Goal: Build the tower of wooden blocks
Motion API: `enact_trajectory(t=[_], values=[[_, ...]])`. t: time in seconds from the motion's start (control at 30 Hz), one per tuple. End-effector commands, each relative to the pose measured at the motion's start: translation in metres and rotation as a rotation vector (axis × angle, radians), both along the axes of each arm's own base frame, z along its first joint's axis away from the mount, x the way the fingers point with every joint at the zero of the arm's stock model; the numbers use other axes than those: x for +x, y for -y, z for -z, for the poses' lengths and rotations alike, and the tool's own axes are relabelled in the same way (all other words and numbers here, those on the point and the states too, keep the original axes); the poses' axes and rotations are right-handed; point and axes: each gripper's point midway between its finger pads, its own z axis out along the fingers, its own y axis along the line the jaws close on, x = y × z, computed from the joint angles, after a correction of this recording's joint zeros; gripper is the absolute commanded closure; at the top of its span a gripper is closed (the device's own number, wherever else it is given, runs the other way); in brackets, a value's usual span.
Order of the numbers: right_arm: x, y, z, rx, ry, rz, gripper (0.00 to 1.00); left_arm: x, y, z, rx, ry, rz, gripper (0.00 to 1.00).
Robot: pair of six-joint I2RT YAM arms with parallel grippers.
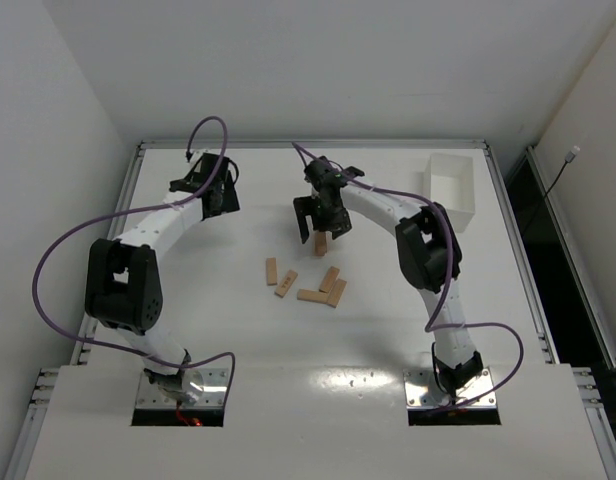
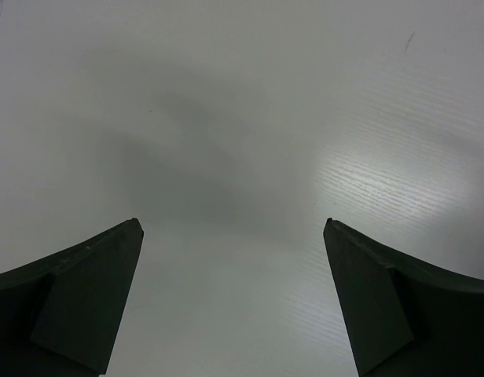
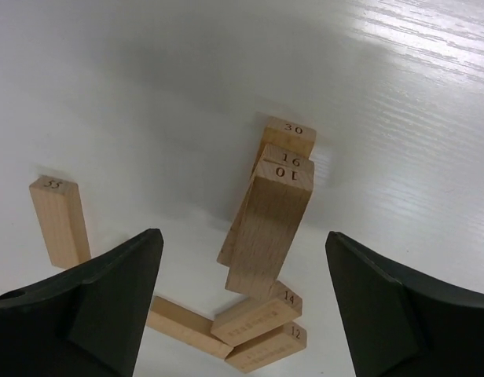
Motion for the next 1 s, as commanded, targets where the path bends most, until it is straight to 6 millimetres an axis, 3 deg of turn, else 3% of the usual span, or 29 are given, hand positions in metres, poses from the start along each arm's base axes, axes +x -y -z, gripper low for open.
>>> enact_trajectory(t=[0.0,0.03,0.13,0.2,0.3,0.5,0.63,0.8,0.97], values=[[0.012,-0.013,-0.070,0.110,0.192,-0.090,0.17,-0.003,0.007,-0.012,-0.039,0.043,0.025,0.00],[0.002,-0.008,-0.068,0.113,0.195,-0.109,0.13,-0.007,0.008,-0.011,-0.048,0.038,0.033,0.00],[0.009,-0.003,-0.107,0.161,0.359,-0.182,0.05,-0.029,0.031,-0.001,-0.053,0.009,0.131,0.00],[0.008,0.012,-0.141,0.143,0.494,-0.197,0.04,-0.047,0.050,0.015,-0.083,-0.041,0.212,0.03],[0.013,0.045,-0.160,0.055,0.585,-0.152,0.04,-0.065,0.074,0.016,-0.141,-0.038,0.310,0.08],[0.021,0.131,-0.126,-0.128,0.516,-0.006,0.04,-0.102,0.123,0.034,-0.231,-0.133,0.431,0.12],[0.021,0.162,-0.114,-0.157,0.467,0.061,0.04,-0.106,0.148,0.034,-0.224,-0.180,0.482,0.15],[0.024,0.183,-0.110,-0.163,0.450,0.128,0.05,-0.109,0.162,0.065,-0.192,-0.317,0.510,0.18],[0.022,0.193,-0.101,-0.150,0.414,0.153,0.05,-0.108,0.165,0.075,-0.187,-0.359,0.508,0.25]])
